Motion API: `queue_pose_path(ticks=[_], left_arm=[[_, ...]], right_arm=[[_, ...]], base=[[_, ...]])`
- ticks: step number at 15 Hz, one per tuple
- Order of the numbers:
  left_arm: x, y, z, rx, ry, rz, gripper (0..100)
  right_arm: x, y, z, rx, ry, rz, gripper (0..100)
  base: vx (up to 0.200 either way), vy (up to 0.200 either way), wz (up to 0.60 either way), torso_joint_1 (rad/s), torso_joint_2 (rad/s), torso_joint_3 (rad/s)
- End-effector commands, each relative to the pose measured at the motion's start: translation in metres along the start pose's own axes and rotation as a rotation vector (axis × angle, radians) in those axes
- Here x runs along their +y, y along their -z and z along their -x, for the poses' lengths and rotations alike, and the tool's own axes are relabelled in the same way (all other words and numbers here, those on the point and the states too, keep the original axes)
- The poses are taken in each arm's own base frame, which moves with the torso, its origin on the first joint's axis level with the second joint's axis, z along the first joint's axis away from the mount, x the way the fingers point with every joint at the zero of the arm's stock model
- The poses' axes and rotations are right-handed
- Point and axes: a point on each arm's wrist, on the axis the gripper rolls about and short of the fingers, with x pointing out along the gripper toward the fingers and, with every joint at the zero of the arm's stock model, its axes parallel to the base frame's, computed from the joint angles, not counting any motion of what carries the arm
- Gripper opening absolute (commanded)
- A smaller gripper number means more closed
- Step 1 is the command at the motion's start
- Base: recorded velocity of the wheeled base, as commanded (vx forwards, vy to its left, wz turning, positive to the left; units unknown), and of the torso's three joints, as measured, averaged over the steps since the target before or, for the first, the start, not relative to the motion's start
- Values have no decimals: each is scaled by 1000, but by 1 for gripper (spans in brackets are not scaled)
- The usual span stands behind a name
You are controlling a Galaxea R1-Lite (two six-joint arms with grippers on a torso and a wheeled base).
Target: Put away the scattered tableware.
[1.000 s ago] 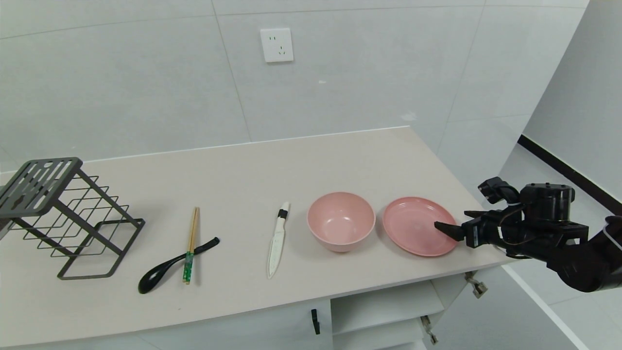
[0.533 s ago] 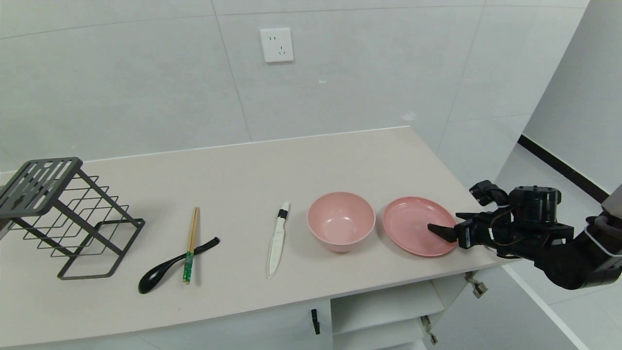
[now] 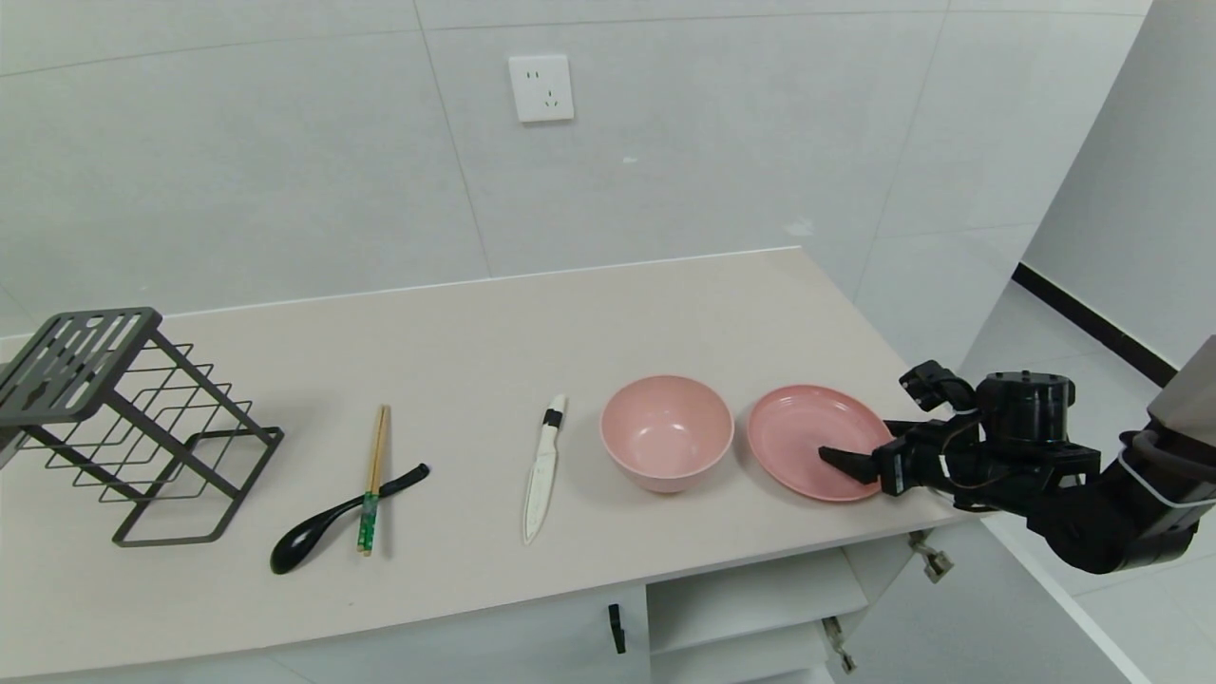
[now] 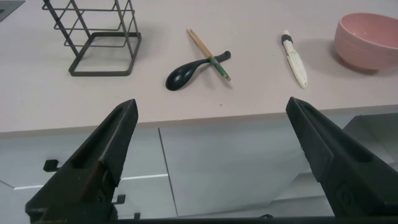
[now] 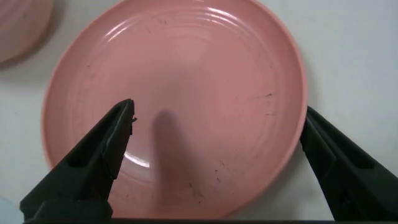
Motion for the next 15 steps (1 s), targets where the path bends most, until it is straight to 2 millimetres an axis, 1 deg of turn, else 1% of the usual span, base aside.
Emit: queue_pose_path(ticks=[1, 2, 6, 9, 10, 13, 14, 15], left_arm=[[0, 0, 0, 1, 0, 1, 100], [0, 0, 0, 1, 0, 1, 100], [0, 0, 0, 1, 0, 1, 100], [0, 0, 0, 1, 2, 0, 100], [0, 0, 0, 1, 3, -2, 100], [0, 0, 0, 1, 3, -4, 100], [-1, -1, 0, -7, 22, -6, 100], [-1, -7, 0, -68, 42, -9, 100]], right_arm=[[-6, 11, -3, 31, 15, -20, 100], [-7, 11, -4, 32, 15, -20, 0], [-7, 1, -2, 1, 22, -7, 0], [-12, 1, 1, -1, 38, -10, 0], [-12, -3, 4, -15, 41, -6, 0], [-10, -33, 16, -106, 66, 34, 0], [-9, -50, 26, -156, 82, 54, 0], [-6, -58, 32, -183, 86, 58, 0]], base=[[0, 0, 0, 0, 0, 0], [0, 0, 0, 0, 0, 0], [0, 0, 0, 0, 0, 0], [0, 0, 0, 0, 0, 0], [0, 0, 0, 0, 0, 0], [0, 0, 0, 0, 0, 0], [0, 0, 0, 0, 0, 0], [0, 0, 0, 0, 0, 0]])
